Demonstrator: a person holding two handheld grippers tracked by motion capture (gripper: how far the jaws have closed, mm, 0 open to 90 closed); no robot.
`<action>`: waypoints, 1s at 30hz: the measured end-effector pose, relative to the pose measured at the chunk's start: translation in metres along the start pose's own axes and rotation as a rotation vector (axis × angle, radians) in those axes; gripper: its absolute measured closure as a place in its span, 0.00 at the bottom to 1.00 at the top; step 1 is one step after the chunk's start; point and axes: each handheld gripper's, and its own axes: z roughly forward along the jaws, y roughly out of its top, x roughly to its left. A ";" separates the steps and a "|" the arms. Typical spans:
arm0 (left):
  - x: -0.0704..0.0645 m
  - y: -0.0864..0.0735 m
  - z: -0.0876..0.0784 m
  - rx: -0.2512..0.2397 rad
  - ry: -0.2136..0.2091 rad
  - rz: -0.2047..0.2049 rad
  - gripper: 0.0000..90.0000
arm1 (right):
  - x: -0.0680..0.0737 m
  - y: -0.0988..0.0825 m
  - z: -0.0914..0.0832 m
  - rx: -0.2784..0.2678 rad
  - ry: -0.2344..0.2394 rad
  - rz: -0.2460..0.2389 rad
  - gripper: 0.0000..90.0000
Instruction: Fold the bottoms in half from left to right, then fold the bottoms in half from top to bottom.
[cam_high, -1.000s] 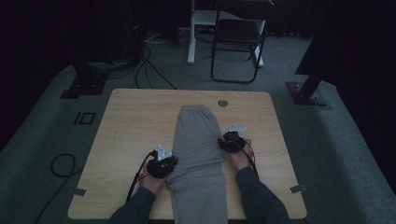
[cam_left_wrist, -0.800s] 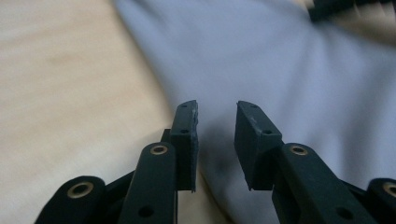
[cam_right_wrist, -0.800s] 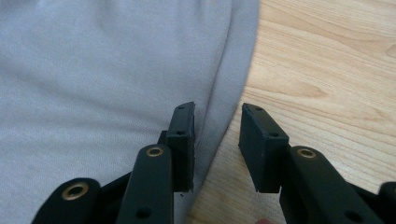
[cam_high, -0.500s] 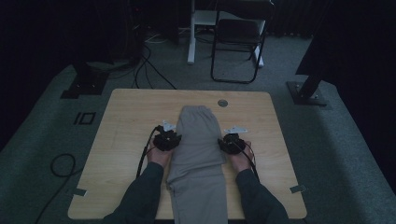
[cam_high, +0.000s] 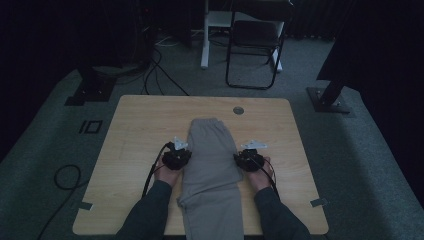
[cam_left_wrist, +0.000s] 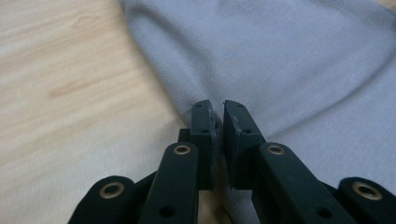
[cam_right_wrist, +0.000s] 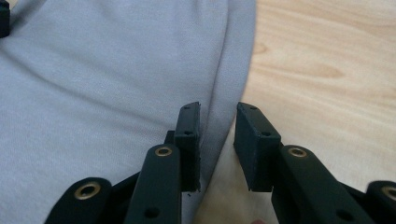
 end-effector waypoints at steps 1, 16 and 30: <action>-0.001 -0.002 -0.003 0.002 -0.004 0.004 0.92 | 0.001 -0.002 -0.002 0.002 0.003 -0.006 0.79; -0.007 -0.025 -0.022 -0.028 -0.030 -0.030 0.91 | 0.017 -0.016 -0.019 0.023 0.030 -0.033 0.78; -0.008 -0.025 -0.021 -0.031 -0.019 -0.032 0.89 | 0.019 -0.015 -0.017 0.015 0.032 -0.037 0.71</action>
